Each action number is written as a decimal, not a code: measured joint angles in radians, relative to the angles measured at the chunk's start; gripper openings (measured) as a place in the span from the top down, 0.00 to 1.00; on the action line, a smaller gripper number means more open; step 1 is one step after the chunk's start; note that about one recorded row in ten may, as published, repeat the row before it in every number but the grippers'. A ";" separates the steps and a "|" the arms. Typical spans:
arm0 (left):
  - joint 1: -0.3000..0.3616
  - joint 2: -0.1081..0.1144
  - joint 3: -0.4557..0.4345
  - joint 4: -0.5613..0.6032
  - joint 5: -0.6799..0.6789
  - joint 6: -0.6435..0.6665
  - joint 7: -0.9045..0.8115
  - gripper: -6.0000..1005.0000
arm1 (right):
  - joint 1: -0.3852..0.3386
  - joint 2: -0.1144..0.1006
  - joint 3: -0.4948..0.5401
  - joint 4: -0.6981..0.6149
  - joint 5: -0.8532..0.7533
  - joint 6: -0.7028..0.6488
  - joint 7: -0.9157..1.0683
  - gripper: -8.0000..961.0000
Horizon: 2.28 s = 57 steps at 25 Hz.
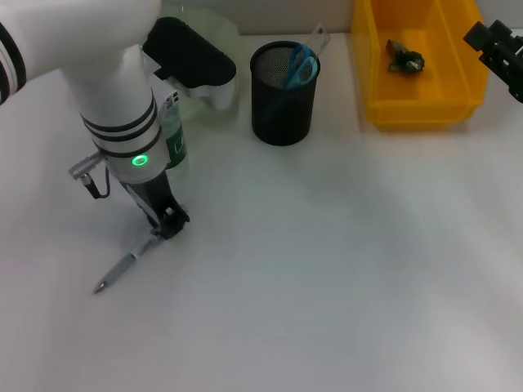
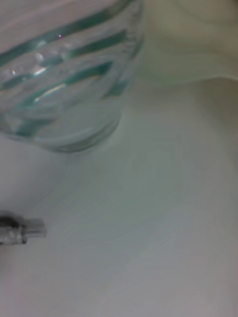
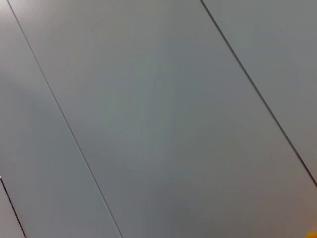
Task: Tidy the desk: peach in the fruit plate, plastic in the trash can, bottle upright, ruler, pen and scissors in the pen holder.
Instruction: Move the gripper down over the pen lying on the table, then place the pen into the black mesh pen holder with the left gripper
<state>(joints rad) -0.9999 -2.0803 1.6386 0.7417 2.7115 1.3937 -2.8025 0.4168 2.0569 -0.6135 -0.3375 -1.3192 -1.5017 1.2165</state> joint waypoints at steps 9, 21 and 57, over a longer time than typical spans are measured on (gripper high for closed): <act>-0.002 0.000 -0.005 0.005 0.006 -0.001 0.000 0.80 | 0.006 -0.002 0.000 0.000 0.000 0.012 0.000 0.32; 0.035 0.002 -0.048 0.187 0.005 0.013 -0.010 0.80 | -0.013 -0.003 0.070 0.001 0.000 0.020 0.000 0.32; 0.501 0.001 0.029 0.375 -1.412 -0.767 1.102 0.79 | -0.098 0.020 0.107 0.001 -0.004 -0.029 0.022 0.32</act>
<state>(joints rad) -0.4985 -2.0794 1.6680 1.1171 1.2996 0.6264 -1.7004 0.3191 2.0765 -0.5069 -0.3361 -1.3236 -1.5309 1.2380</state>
